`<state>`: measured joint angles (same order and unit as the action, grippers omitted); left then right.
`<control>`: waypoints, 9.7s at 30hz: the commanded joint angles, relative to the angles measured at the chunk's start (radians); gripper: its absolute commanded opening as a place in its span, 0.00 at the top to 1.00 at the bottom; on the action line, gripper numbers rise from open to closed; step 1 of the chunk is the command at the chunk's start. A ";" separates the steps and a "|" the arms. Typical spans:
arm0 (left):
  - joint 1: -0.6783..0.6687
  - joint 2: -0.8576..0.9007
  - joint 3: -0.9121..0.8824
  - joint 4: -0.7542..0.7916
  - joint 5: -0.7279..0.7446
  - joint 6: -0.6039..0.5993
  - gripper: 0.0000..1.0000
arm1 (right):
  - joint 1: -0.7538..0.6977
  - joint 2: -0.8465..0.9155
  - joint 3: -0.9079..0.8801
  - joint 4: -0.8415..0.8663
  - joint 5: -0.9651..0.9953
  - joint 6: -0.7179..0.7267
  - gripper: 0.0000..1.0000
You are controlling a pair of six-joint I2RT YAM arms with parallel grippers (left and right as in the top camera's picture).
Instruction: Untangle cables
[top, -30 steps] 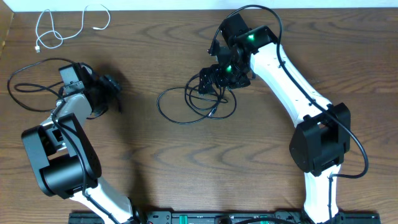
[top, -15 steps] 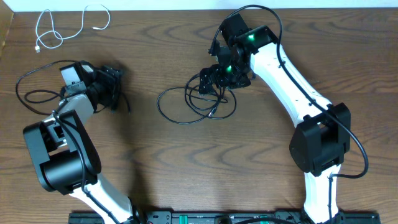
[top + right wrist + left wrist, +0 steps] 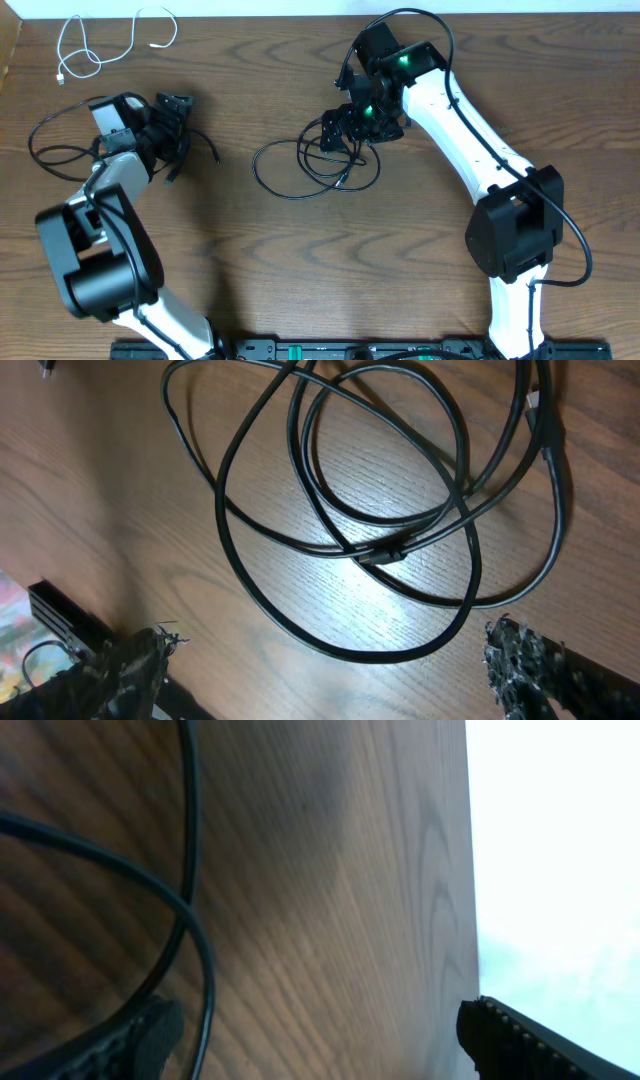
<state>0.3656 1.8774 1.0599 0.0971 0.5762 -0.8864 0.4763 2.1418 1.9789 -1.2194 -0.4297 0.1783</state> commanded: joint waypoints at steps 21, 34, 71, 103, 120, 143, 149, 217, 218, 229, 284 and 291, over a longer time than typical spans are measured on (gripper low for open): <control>0.363 -0.068 0.325 -0.530 -0.681 0.436 0.00 | 0.010 -0.036 -0.002 0.012 0.005 0.000 0.01; 0.376 0.204 0.391 -0.487 -0.534 0.509 0.15 | 0.010 -0.036 -0.002 0.012 0.002 0.031 0.01; 0.377 0.296 0.394 -0.296 -0.434 0.455 0.77 | 0.010 -0.036 -0.002 -0.023 0.001 0.098 0.01; 0.040 0.269 0.833 -0.519 -0.481 0.658 0.05 | 0.060 -0.036 -0.002 0.036 0.009 0.165 0.01; -0.025 0.507 0.833 -0.427 -0.619 0.680 0.04 | 0.062 -0.036 -0.002 -0.023 0.009 0.136 0.01; 0.012 0.597 0.826 -0.331 -0.697 0.645 0.32 | 0.072 -0.036 -0.002 -0.057 0.010 0.140 0.01; 0.032 0.597 0.810 -0.347 -0.697 0.652 0.64 | 0.076 -0.036 -0.002 -0.060 0.009 0.143 0.01; 0.355 0.208 0.809 -1.363 -0.309 0.148 0.04 | 0.082 -0.036 -0.002 -0.029 0.092 0.025 0.01; 0.355 0.195 0.809 -1.372 -0.313 0.148 0.04 | 0.082 -0.036 -0.002 -0.029 0.091 0.022 0.01; 0.355 -0.080 0.611 -1.386 -0.520 0.120 0.00 | 0.082 -0.036 -0.010 -0.022 0.092 0.022 0.01; 0.172 0.050 0.034 -0.599 -0.675 -0.364 0.70 | 0.132 -0.028 -0.014 -0.006 0.091 0.003 0.01; 0.173 0.082 0.037 -0.504 -0.674 -0.163 0.90 | 0.134 -0.028 -0.014 -0.016 0.091 0.003 0.01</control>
<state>0.5396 1.8938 1.1099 -0.4236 -0.0910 -1.1770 0.6064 2.1418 1.9678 -1.2339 -0.3397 0.1963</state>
